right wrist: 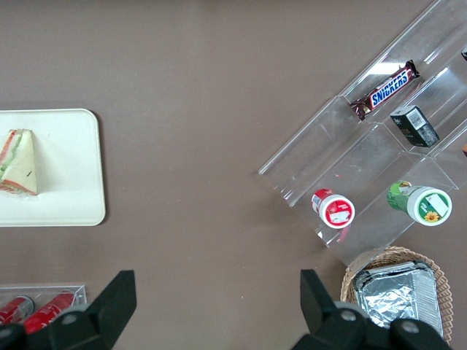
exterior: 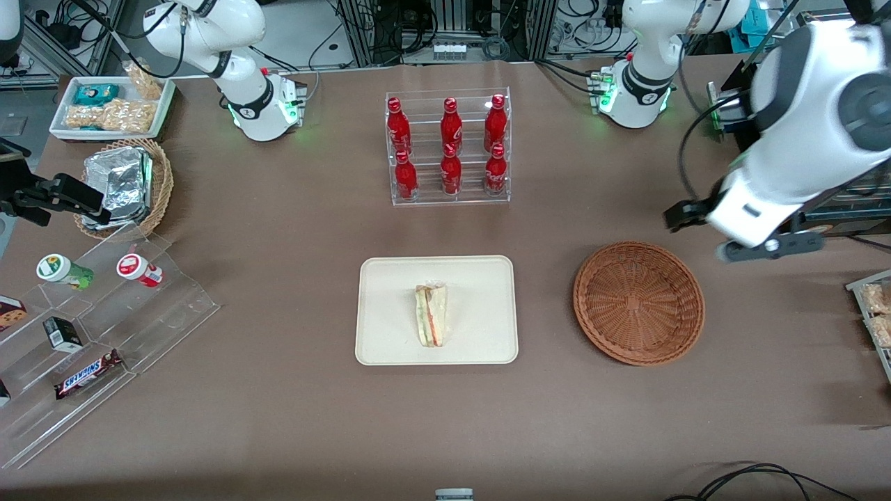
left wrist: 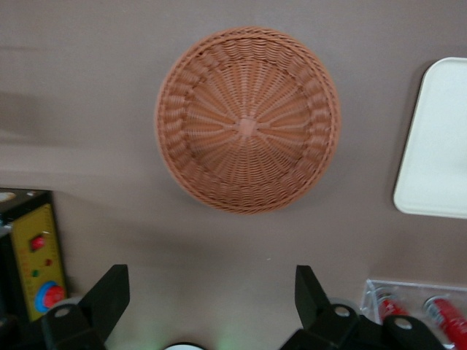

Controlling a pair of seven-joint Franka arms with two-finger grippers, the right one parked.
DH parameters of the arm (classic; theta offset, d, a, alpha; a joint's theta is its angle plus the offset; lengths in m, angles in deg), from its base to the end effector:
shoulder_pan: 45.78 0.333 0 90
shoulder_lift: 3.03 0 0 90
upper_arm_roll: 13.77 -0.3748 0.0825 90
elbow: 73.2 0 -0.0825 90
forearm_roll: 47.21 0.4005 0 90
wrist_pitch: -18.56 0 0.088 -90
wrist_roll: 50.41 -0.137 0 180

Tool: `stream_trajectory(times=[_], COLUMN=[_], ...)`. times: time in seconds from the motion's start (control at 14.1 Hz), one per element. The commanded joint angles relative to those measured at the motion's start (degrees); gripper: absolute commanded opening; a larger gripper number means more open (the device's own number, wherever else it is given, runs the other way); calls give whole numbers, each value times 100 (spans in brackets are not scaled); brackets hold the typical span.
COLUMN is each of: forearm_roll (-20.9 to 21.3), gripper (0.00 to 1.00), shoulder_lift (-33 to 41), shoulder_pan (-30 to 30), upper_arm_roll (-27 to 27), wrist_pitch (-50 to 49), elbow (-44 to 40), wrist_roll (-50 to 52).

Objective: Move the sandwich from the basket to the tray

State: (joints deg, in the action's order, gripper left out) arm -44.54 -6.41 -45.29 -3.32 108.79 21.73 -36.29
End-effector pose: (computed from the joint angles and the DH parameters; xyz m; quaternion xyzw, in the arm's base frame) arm 0.5732 -0.0913 0.5787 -0.9968 -0.0343 0.0647 0.0321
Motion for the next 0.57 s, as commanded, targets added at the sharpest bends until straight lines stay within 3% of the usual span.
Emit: stream_trajectory(times=[0.0,0.28,0.49], forearm_roll=[-56,-65,-100], gripper=[100,100,100], shoulder_lift=[213,337,460], shoulder_pan=[389,338,-321], upper_arm_roll=[81,-68,-753], wrist_pitch=[-85,-23,-32], elbow=[-45,-229,-186], wrist_roll=[-592,-1007,-1078])
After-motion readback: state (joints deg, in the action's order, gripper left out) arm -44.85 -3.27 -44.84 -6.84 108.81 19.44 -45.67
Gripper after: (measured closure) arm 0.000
